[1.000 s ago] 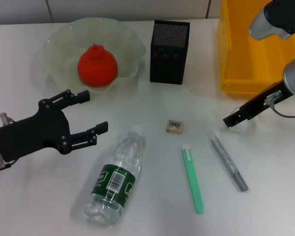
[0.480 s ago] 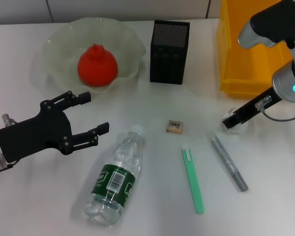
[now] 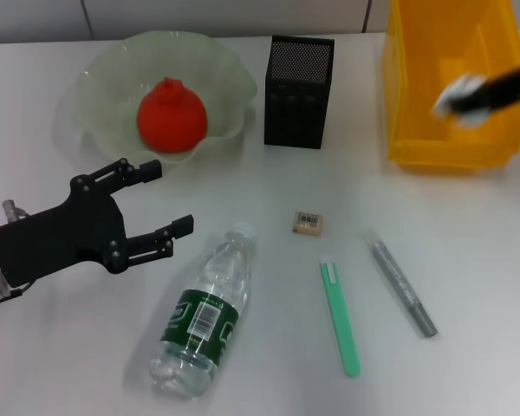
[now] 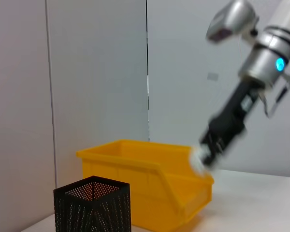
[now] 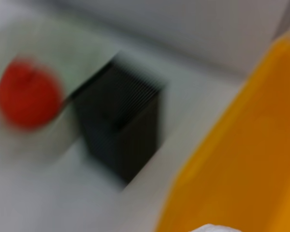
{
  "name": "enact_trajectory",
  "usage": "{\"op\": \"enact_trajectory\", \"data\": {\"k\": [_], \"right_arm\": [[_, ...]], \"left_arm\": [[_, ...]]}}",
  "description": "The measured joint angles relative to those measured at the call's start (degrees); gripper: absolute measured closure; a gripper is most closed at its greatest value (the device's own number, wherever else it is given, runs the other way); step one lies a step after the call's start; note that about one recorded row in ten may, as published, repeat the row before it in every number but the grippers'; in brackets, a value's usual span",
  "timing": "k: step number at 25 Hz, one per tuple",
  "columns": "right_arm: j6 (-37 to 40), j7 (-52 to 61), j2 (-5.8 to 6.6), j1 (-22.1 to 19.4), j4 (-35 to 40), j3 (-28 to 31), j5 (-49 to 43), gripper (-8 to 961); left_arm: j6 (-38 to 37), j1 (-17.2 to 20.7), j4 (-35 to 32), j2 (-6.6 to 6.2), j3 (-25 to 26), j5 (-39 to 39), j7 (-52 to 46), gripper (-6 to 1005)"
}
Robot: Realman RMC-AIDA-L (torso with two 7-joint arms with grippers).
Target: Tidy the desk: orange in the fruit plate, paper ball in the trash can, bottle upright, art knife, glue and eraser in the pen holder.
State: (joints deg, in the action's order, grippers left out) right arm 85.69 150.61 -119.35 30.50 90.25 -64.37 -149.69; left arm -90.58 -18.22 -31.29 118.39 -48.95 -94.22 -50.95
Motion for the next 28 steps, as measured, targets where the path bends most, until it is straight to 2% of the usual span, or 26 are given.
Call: {"op": "enact_trajectory", "data": {"k": [1,3,4,5,6,9,13,14,15,16,17,18,19,20,21,22,23,24,25,26,27,28], "right_arm": [[-3.75,-1.54,0.07,-0.50,0.92,4.10,0.59,441],[-6.64,-2.82,0.12,-0.54,-0.07,5.70,1.55,432],[-13.55,-6.89,0.12,-0.52,-5.16,6.96,5.73,427],[-13.55,-6.89,0.12,-0.52,-5.16,6.96,5.73,423],[-16.46,-9.17,0.09,-0.41,-8.56,7.05,8.31,418],[-22.00,-14.27,0.37,1.54,-19.39,7.11,13.58,323],[-22.46,-15.22,0.35,1.76,-21.36,7.13,14.00,218],[-22.34,-16.82,0.13,0.24,-19.72,7.06,16.39,207],[-22.34,-16.82,0.13,0.24,-19.72,7.06,16.39,197],[-21.27,-19.24,0.06,-2.70,-17.05,6.75,21.43,186],[-21.27,-19.24,0.06,-2.70,-17.05,6.75,21.43,176],[-20.35,-21.31,0.03,-4.66,-15.65,6.53,25.32,165],[-17.91,-28.08,-0.09,-9.54,-13.61,5.91,35.78,155],[-17.91,-28.08,-0.09,-9.54,-13.61,5.91,35.78,144],[-15.05,-38.41,-0.17,-14.86,-14.10,4.82,48.24,134],[-15.05,-38.41,-0.17,-14.86,-14.10,4.82,48.24,123],[-12.68,-44.82,-0.20,-17.51,-15.78,4.20,55.24,113],[-8.50,-54.64,-0.19,-20.90,-19.95,3.85,63.51,114],[-8.50,-54.64,-0.19,-20.90,-19.95,3.85,63.51,115],[-3.06,-65.31,-0.14,-22.89,-26.93,4.13,69.17,117],[-3.06,-65.31,-0.14,-22.89,-26.93,4.13,69.17,118],[-0.67,-70.16,-0.13,-23.40,-30.68,4.32,70.45,119]], "left_arm": [[-0.35,0.02,0.09,-0.02,0.05,0.02,-0.18,164],[-0.62,0.01,0.10,-0.04,0.06,0.01,-0.50,165],[-1.27,0.00,-0.05,-0.08,0.02,0.03,-1.11,165],[-1.27,0.00,-0.05,-0.08,0.02,0.03,-1.11,165],[-2.29,-0.03,-0.30,-0.10,-0.05,0.03,-1.77,165],[-3.59,-0.07,-1.18,0.01,0.07,0.04,-3.14,165],[-3.91,0.41,-5.46,0.45,-0.48,0.13,-8.23,164],[-3.69,0.85,-9.72,0.71,-1.79,0.22,-12.77,164],[-3.69,0.85,-9.72,0.71,-1.79,0.22,-12.77,164],[-2.84,1.29,-13.99,0.77,-4.12,1.07,-17.63,164],[-2.84,1.29,-13.99,0.77,-4.12,1.07,-17.63,164],[-1.93,1.69,-16.79,0.80,-6.06,1.82,-20.75,164],[1.08,3.47,-23.43,0.79,-11.05,3.69,-26.80,164],[1.08,3.47,-23.43,0.79,-11.05,3.69,-26.80,164],[7.15,7.32,-33.81,0.72,-19.23,6.30,-32.08,164],[7.15,7.32,-33.81,0.72,-19.23,6.30,-32.08,164],[9.71,8.91,-37.47,0.65,-22.22,7.11,-33.77,164],[17.59,13.36,-49.30,0.36,-30.33,6.52,-40.91,165],[17.59,13.36,-49.30,0.36,-30.33,6.52,-40.91,165],[20.90,15.06,-54.97,0.28,-33.19,4.51,-45.66,165],[22.71,16.13,-58.53,0.29,-34.97,1.79,-50.09,165],[22.71,16.13,-58.53,0.29,-34.97,1.79,-50.09,165]]}}
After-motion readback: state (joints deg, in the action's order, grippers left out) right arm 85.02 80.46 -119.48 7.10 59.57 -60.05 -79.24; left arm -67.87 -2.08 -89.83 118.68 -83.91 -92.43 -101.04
